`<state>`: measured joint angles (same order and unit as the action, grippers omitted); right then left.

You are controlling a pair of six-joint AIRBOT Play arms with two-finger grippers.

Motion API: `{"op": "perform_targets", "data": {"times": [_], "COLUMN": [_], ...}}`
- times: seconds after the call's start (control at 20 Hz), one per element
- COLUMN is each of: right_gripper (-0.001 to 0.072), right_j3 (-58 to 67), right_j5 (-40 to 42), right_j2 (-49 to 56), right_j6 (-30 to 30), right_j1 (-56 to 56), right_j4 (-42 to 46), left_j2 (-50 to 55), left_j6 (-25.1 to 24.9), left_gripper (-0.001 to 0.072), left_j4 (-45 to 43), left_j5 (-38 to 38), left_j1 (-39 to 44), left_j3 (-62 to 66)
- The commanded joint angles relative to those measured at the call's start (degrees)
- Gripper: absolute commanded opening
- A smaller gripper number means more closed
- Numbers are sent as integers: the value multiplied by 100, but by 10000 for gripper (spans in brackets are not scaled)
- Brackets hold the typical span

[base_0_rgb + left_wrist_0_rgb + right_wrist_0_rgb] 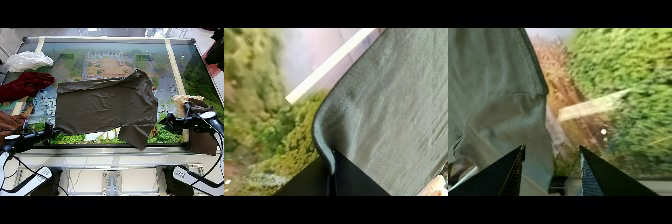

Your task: Fold the shirts.

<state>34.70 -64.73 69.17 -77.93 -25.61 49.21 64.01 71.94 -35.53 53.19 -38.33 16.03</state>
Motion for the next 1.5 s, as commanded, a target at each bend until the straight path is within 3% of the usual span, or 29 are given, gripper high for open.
{"op": "perform_targets", "data": {"times": [0.0,0.4,0.45,0.5,0.55,0.6,0.7,0.85,1.05,1.15,1.3,1.45], "right_gripper": [411,408,370,253,69,20,19,19,19,18,17,17], "right_j3": [-76,-74,-74,-74,-74,-57,66,505,1473,2105,3161,4236], "right_j5": [581,1589,1644,1698,1790,1808,1554,881,-387,-874,-831,13], "right_j2": [549,1086,1165,1235,1263,1252,1097,306,-1401,-2317,-3501,-4135], "right_j6": [175,409,409,415,417,435,817,1213,1449,1436,1414,1414], "right_j1": [483,1021,1064,1104,1139,1137,1137,1134,1134,1137,1134,1137], "right_j4": [-448,-1394,-1526,-1659,-1749,-1814,-2079,-2087,-1655,-1241,-603,-181], "left_j2": [-2,-2,-2,-2,-4,-13,-120,-605,-1755,-2470,-3158,-3169], "left_j6": [-46,-46,-46,-48,-48,-48,-321,-916,-920,-922,-911,-656], "left_gripper": [11,11,11,11,11,10,10,9,9,9,9,8], "left_j4": [7,7,9,9,9,9,9,4,2,2,-39,-299], "left_j5": [20,17,17,17,17,20,168,1106,1989,2041,2037,2044], "left_j1": [4,4,4,4,4,4,0,0,0,0,0,0], "left_j3": [7,7,7,7,7,11,155,975,2441,3163,4284,5475]}}
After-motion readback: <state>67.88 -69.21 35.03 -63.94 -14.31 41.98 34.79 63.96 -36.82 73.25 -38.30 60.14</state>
